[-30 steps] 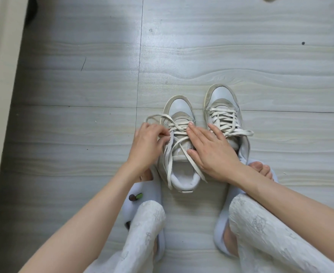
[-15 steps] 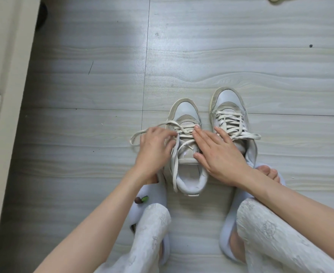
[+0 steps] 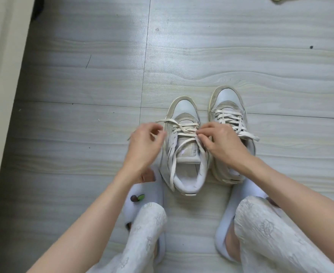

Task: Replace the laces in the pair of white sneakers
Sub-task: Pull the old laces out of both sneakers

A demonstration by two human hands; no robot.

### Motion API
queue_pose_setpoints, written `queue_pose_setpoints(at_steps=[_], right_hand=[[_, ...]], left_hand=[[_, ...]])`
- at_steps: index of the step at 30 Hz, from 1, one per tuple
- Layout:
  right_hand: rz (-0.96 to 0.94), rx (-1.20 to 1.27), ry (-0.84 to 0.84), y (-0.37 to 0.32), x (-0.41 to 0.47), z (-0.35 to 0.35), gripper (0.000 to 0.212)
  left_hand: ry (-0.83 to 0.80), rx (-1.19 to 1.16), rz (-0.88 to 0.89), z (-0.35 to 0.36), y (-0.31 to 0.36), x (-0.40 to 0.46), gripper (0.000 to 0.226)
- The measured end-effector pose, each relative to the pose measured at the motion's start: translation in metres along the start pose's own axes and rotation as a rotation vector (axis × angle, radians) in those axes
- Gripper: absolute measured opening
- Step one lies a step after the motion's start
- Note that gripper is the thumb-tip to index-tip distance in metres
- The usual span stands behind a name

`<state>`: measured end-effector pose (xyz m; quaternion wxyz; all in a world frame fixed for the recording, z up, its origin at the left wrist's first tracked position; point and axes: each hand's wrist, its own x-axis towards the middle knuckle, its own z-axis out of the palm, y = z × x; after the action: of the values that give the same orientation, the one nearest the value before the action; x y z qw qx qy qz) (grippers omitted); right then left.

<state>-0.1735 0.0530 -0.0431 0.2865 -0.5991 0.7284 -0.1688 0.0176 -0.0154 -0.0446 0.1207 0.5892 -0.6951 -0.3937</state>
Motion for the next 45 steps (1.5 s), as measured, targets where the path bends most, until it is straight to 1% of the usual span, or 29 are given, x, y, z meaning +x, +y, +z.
queue_pose_setpoints(at_steps=[2, 3, 4, 7, 12, 14, 18, 19, 22, 23, 24, 28, 30, 32, 35, 38, 40, 43, 45], right_hand=[[0.03, -0.057, -0.007, 0.001, 0.001, 0.003, 0.014], [0.049, -0.059, -0.011, 0.0, 0.001, 0.004, 0.013], [0.069, -0.059, -0.013, -0.002, 0.001, 0.005, 0.013], [0.097, -0.113, -0.033, -0.007, 0.005, 0.004, 0.014], [-0.035, -0.352, -0.178, -0.013, 0.01, 0.002, 0.024], [-0.046, -0.385, -0.208, -0.016, 0.014, -0.003, 0.024], [-0.018, -0.29, -0.119, -0.019, 0.014, -0.008, 0.015], [0.009, -0.23, -0.104, -0.019, 0.012, -0.006, 0.013], [0.125, 0.065, -0.064, -0.015, 0.011, -0.007, 0.008], [0.137, 0.108, -0.064, -0.014, 0.012, -0.009, 0.008], [0.124, 0.089, -0.08, -0.012, 0.011, -0.01, 0.008], [-0.024, -0.167, -0.166, -0.005, 0.004, -0.007, 0.013], [-0.05, -0.191, -0.166, -0.005, 0.003, -0.006, 0.012], [-0.048, -0.162, -0.174, -0.006, 0.003, -0.007, 0.01], [0.002, -0.026, -0.212, -0.011, 0.008, -0.014, 0.006], [0.029, 0.153, -0.277, -0.023, 0.016, -0.017, 0.011], [0.046, 0.216, -0.293, -0.029, 0.018, -0.015, 0.011], [0.015, 0.123, -0.224, -0.026, 0.02, -0.017, 0.011], [0.018, 0.141, -0.125, -0.018, 0.019, -0.022, 0.009]], left_hand=[[-0.08, 0.026, 0.061, 0.02, 0.01, -0.013, 0.018], [-0.092, 0.046, 0.075, 0.027, 0.01, -0.016, 0.019], [-0.087, 0.043, 0.07, 0.03, 0.009, -0.018, 0.017], [-0.071, -0.063, 0.007, 0.028, 0.005, -0.016, 0.01], [-0.067, -0.071, -0.011, 0.03, 0.002, -0.02, 0.008], [-0.077, -0.101, -0.049, 0.031, 0.002, -0.02, 0.008], [-0.081, -0.145, -0.076, 0.032, 0.0, -0.018, 0.01], [-0.082, -0.142, -0.073, 0.032, 0.0, -0.018, 0.009], [-0.094, -0.136, -0.063, 0.033, -0.001, -0.017, 0.009], [-0.096, -0.134, -0.059, 0.033, -0.001, -0.017, 0.009], [-0.097, -0.135, -0.057, 0.033, -0.001, -0.017, 0.008], [-0.078, -0.143, -0.038, 0.031, -0.004, -0.019, 0.005], [-0.066, -0.141, -0.033, 0.032, -0.005, -0.02, 0.004], [-0.061, -0.138, -0.035, 0.034, -0.005, -0.02, 0.005], [-0.054, -0.128, -0.028, 0.035, -0.006, -0.02, 0.004], [-0.05, -0.134, -0.021, 0.036, -0.008, -0.02, 0.004], [-0.05, -0.133, -0.011, 0.036, -0.007, -0.02, 0.004], [-0.058, -0.135, 0.01, 0.035, -0.004, -0.021, 0.003], [-0.064, -0.134, 0.01, 0.034, -0.004, -0.021, 0.003]])
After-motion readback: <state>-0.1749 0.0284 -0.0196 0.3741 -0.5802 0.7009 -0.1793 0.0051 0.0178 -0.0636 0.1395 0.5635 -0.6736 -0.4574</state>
